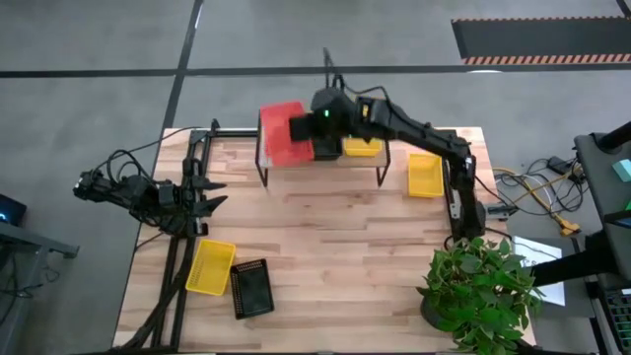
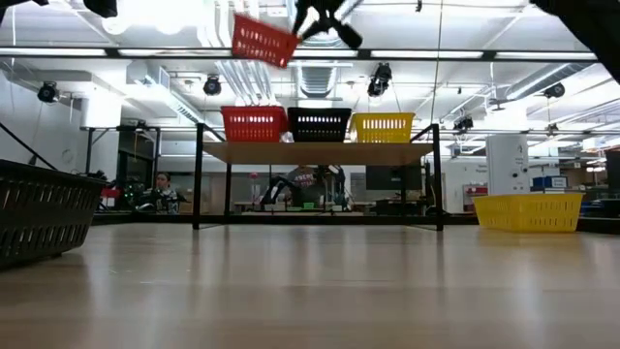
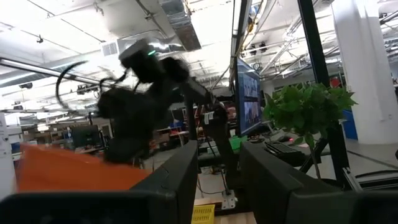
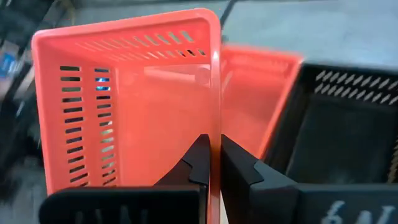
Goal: Stack baskets on shelf by color
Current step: Stack the orange basket into the stacked orange basket on the shelf
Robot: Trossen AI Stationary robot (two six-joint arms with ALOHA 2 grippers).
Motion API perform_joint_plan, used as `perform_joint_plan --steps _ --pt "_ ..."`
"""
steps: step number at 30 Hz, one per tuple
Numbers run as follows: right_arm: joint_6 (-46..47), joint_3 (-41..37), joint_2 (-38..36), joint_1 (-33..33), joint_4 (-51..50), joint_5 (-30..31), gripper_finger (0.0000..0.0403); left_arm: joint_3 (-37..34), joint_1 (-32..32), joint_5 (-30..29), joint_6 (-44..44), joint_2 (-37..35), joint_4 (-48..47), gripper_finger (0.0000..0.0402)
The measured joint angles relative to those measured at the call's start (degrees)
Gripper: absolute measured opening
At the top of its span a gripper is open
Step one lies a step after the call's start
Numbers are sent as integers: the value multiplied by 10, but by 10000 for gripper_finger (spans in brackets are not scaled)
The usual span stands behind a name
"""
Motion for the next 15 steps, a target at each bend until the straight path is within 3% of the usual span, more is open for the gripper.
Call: perform_joint_plan --steps 6,15 --pt "46 0 19 -65 6 -42 13 -1 0 -37 14 -5 -9 105" --pt "42 0 49 -80 45 -56 13 -3 0 -74 27 -6 -12 105"
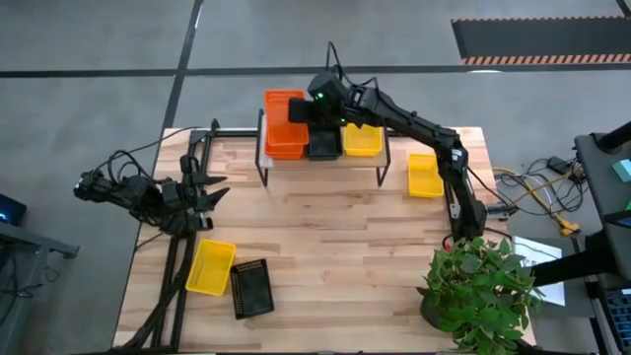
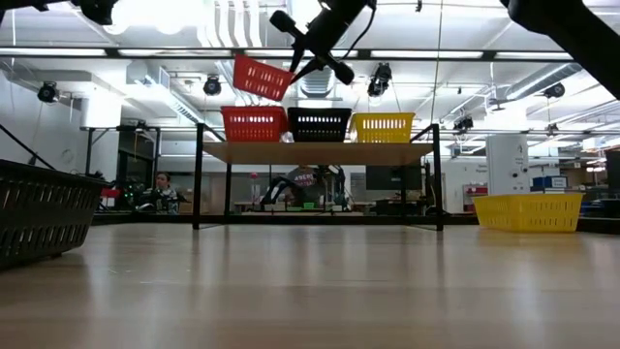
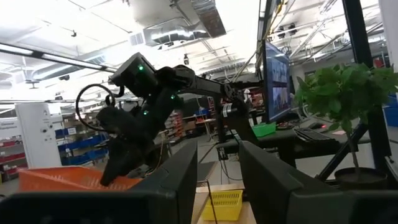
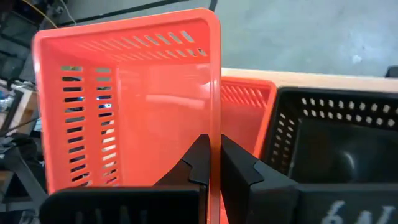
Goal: Stack baskets on shelf by color
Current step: Stack the orange basket into the stacked orange basket on the shelf
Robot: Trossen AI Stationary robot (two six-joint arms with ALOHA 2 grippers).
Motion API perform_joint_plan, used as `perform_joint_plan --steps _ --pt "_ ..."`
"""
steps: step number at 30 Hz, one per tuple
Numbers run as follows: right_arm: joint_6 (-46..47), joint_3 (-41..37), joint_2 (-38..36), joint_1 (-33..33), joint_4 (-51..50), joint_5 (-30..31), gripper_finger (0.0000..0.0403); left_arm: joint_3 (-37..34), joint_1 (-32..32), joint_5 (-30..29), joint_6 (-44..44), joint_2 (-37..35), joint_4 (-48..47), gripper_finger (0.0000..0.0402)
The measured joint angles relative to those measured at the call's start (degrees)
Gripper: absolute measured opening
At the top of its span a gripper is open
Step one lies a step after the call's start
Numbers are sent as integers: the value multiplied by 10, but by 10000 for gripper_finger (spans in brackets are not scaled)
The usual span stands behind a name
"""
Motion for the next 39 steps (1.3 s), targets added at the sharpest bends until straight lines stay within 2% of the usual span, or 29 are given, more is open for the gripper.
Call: perform_joint_plan --steps 8,15,27,35,39 --pt "-42 0 1 0 5 7 13 0 0 0 1 0 0 105" --pt "-53 0 1 2 5 46 13 0 0 0 0 -1 0 105" --pt "-30 0 1 3 6 46 13 0 0 0 0 -1 0 105" --pt "-56 0 1 3 4 28 12 0 0 0 0 -1 0 105" --pt "-28 0 1 3 6 31 11 0 0 0 0 -1 0 105"
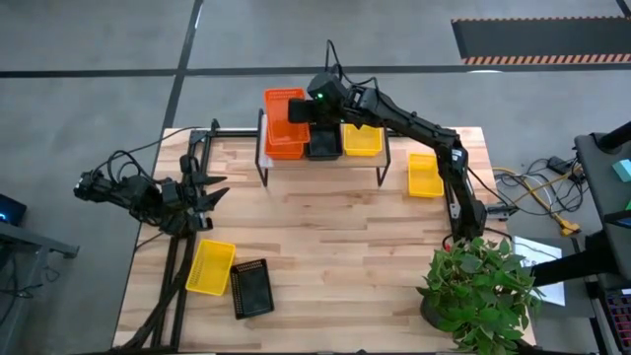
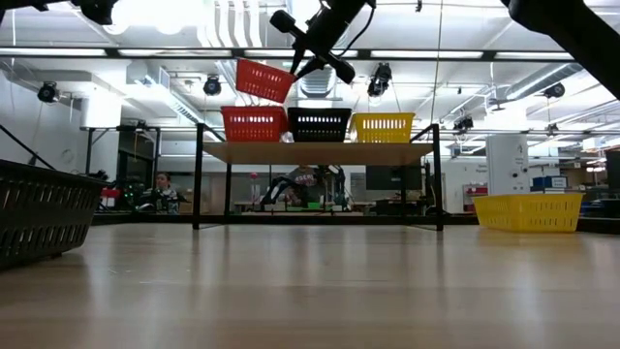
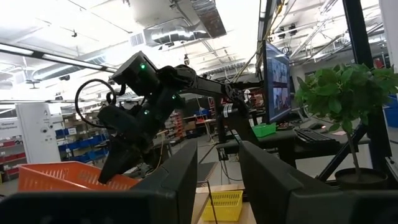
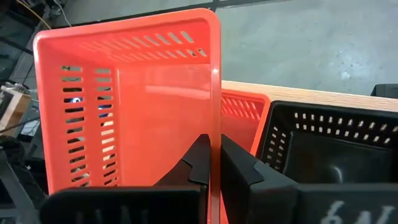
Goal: Stack baskets on shelf by color
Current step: Stack the orange basket into the stacked orange basket on the shelf
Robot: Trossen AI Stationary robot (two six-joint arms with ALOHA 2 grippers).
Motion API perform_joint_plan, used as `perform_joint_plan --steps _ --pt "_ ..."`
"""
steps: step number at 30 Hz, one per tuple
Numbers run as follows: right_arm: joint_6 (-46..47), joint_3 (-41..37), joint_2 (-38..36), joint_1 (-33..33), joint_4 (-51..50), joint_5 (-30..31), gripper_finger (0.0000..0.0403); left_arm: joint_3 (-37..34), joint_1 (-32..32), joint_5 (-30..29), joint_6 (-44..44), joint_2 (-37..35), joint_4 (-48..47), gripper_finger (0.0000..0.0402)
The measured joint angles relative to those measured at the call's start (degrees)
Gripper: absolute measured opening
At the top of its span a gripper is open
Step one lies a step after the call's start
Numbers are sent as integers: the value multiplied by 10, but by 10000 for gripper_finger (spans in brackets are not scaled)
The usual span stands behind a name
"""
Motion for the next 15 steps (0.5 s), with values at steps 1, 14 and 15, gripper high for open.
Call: perform_joint_plan --steps 1,14,15 --pt "1 0 0 0 0 0 13 0 0 0 0 0 0 105" --pt "-9 0 0 0 2 1 111 0 0 0 0 0 0 105" --pt "-9 0 0 0 2 1 118 0 0 0 0 0 0 105"
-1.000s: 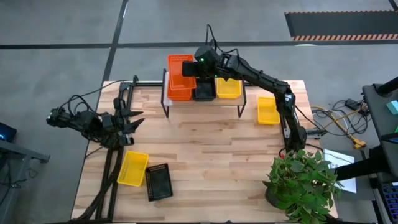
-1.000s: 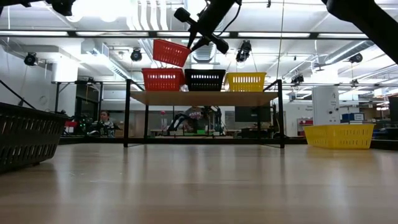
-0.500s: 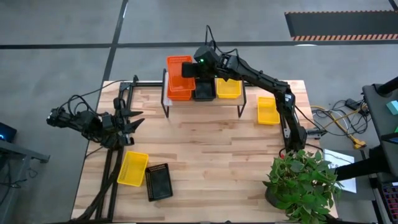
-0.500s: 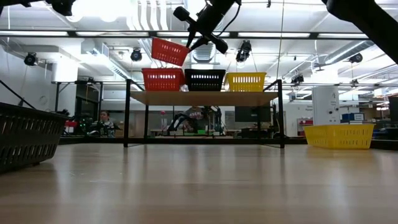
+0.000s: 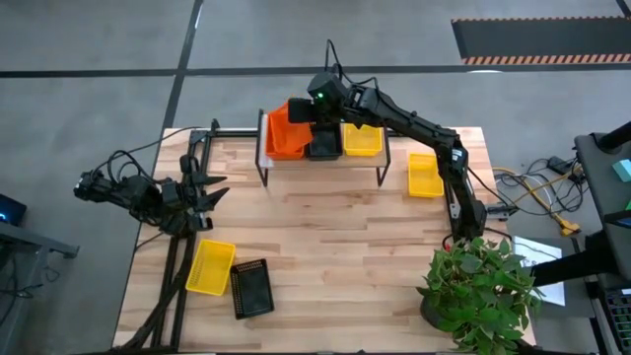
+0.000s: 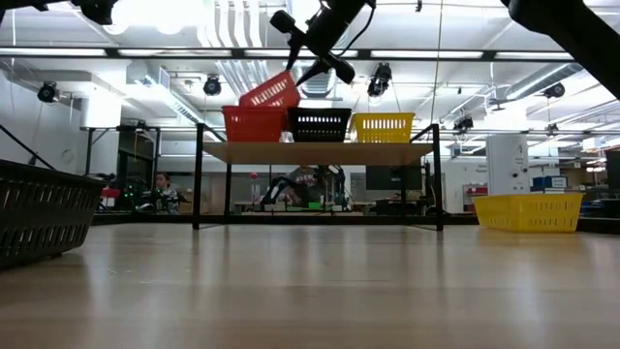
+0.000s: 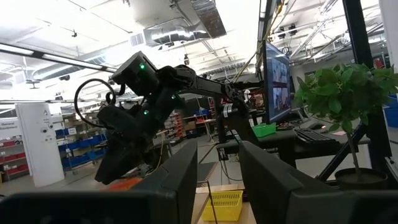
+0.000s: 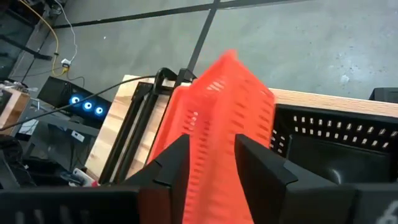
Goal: Stack baskets on shelf by color
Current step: Stack the orange basket into the stacked orange basket on the shelf, then stack the bottom yellow basket into the yellow basket on the shelf
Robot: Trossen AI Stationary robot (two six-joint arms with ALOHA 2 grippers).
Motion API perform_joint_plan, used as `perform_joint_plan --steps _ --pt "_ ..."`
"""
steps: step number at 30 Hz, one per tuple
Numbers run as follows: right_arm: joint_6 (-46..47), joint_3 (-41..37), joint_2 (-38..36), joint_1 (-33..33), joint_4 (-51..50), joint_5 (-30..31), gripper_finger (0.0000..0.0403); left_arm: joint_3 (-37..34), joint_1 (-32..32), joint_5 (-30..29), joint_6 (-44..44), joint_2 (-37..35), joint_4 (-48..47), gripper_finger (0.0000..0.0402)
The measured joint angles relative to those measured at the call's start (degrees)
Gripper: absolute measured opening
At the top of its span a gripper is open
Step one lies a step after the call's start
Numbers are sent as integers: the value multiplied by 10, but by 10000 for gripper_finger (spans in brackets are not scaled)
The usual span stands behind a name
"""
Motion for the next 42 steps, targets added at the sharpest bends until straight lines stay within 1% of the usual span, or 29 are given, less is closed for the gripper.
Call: perform_joint_plan --steps 2,5,8,11,17,19,21,27,35,42 --pt "0 0 0 0 0 -4 129 0 0 0 0 0 0 105" --pt "-14 2 0 0 1 -34 139 0 0 0 0 0 0 105" --pt "-51 3 -3 0 -1 -65 135 0 0 0 0 0 0 105" --pt "-94 4 -6 0 -12 -64 109 0 0 0 -1 0 1 105" --pt "-150 1 -3 0 -18 -60 24 0 0 0 0 0 2 105" --pt "-160 0 -2 1 -11 -56 14 0 0 0 -1 0 2 105" --pt "-162 -1 -1 2 -11 -46 12 0 0 0 -1 0 3 105" --pt "-181 -4 11 3 -6 -44 9 0 0 0 -1 0 6 105" --pt "-183 -3 19 7 1 -41 9 0 0 0 -1 0 6 105" --pt "-229 3 5 21 35 -28 8 0 0 0 -1 0 6 105"
